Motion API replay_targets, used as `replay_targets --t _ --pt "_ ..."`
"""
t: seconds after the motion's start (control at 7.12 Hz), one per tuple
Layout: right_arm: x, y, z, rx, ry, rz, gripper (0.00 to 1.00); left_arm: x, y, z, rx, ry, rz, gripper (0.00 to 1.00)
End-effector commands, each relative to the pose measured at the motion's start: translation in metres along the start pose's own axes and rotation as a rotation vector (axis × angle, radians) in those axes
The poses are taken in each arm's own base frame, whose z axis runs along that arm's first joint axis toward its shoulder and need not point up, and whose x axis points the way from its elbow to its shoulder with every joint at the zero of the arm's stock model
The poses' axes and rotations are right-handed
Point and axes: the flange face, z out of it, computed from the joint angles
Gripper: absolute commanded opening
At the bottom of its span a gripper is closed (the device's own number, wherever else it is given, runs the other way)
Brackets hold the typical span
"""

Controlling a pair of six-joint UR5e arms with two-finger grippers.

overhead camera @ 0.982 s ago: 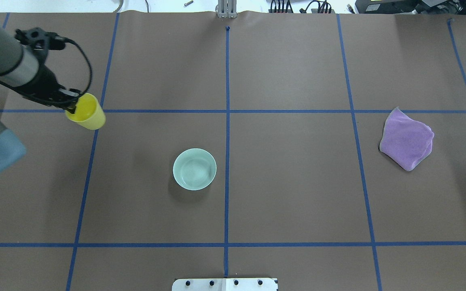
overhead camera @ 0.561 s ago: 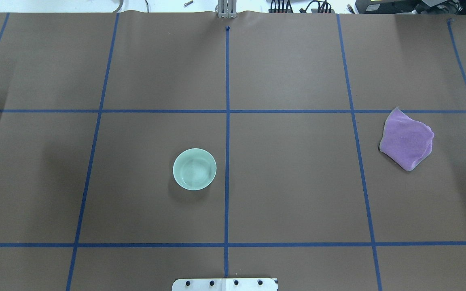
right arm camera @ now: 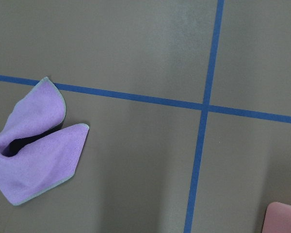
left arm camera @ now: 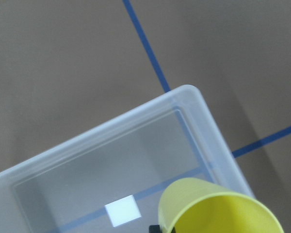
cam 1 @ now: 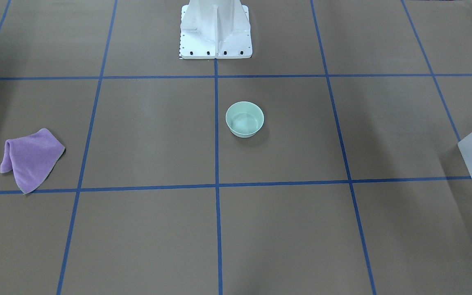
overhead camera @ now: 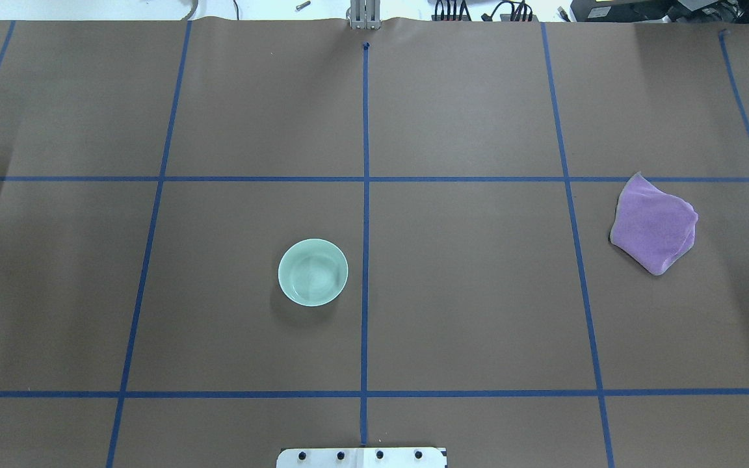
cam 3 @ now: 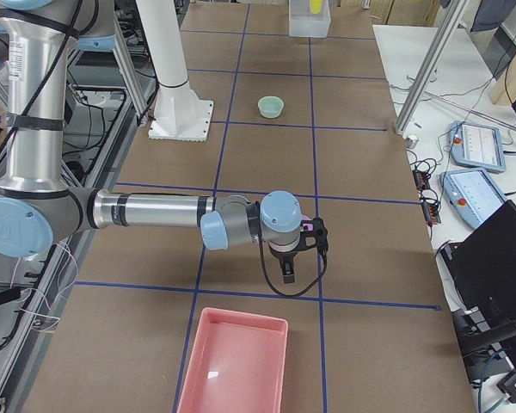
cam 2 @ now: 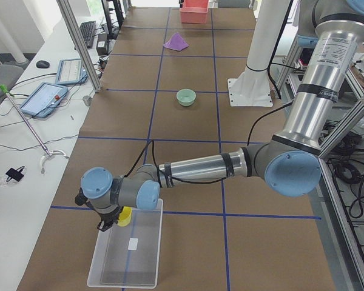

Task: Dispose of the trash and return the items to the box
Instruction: 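Release the yellow cup into the clear bin and raise the left gripper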

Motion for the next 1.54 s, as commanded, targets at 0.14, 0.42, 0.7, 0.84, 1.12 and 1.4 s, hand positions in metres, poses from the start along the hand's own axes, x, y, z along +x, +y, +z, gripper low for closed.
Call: replay_targets --t 0.14,0.42,0.7,0.84,1.12,1.4 --pt "-0.001 0.000 0.001 -0.001 -0.002 -0.001 1.00 -0.022 0.014 0.026 -0.008 0.035 -0.065 0.00" --pt "-0.002 0.001 0.000 -0.002 -0.011 0.007 1.00 -0.021 0.022 0.040 -0.030 0.054 -0.095 0.00" --pt "-0.002 0.000 0.001 -0.003 -0.011 0.006 1.00 -0.008 0.017 0.055 -0.028 0.065 -0.092 0.00" --pt "-0.002 0.001 0.002 -0.006 -0.013 0.007 1.00 -0.006 0.033 0.084 -0.005 0.058 -0.089 0.00" --pt "-0.004 0.000 0.004 -0.010 -0.013 0.004 1.00 0.009 0.024 0.098 0.009 0.064 -0.104 0.00" --pt "-0.004 0.000 0.004 -0.009 -0.013 0.002 1.00 0.025 -0.005 0.087 0.028 0.190 -0.100 0.98"
